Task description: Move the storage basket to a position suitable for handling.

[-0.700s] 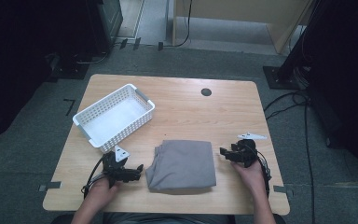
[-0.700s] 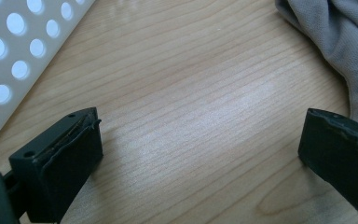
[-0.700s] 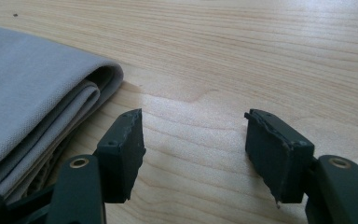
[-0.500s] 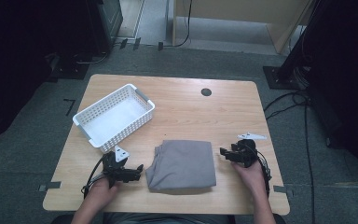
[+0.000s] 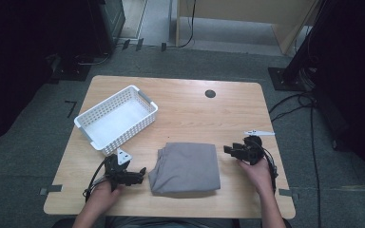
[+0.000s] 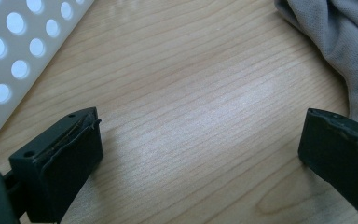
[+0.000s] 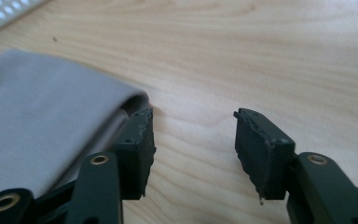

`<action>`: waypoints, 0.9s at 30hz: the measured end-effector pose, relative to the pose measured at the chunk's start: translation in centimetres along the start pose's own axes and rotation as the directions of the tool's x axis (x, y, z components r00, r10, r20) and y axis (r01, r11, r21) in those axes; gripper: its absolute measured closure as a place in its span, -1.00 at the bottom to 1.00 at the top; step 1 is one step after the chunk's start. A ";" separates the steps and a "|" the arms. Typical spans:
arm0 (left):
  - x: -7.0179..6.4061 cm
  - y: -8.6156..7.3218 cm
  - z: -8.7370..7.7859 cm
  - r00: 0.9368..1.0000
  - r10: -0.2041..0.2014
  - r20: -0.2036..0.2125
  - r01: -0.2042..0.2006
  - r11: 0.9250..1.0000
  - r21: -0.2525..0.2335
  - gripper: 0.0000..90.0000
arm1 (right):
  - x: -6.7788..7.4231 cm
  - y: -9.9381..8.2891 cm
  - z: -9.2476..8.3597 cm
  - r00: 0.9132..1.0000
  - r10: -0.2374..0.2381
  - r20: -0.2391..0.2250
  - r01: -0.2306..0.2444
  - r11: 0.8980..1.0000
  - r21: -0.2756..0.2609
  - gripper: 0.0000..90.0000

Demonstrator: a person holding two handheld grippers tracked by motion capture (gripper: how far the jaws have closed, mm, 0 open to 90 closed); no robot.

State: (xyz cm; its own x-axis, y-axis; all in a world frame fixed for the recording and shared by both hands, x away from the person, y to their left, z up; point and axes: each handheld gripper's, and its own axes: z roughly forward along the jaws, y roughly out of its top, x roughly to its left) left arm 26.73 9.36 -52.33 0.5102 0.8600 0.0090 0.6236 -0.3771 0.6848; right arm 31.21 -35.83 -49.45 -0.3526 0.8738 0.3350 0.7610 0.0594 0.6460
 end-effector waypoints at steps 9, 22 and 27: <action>0.0 0.0 0.0 1.000 -0.001 0.001 0.001 1.000 0.000 -1.00 | 0.7 1.3 0.5 0.998 -0.041 -0.048 0.039 0.998 -0.046 0.17; 0.0 0.0 0.0 1.000 -0.001 0.001 0.001 1.000 0.002 -1.00 | 2.8 5.2 1.9 0.992 -0.065 -0.112 0.068 0.997 0.025 0.20; 0.0 0.0 0.0 1.000 -0.001 0.002 0.001 1.000 0.002 -1.00 | 3.6 6.5 2.6 0.989 -0.069 -0.128 0.075 0.996 0.042 0.21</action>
State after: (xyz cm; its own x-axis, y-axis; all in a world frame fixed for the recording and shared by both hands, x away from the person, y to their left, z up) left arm 26.70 9.37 -52.31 0.5106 0.8598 0.0071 0.6253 -0.3770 0.6833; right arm 36.32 -31.01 -45.78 -0.4714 0.7985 0.3744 0.7543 0.1451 0.6403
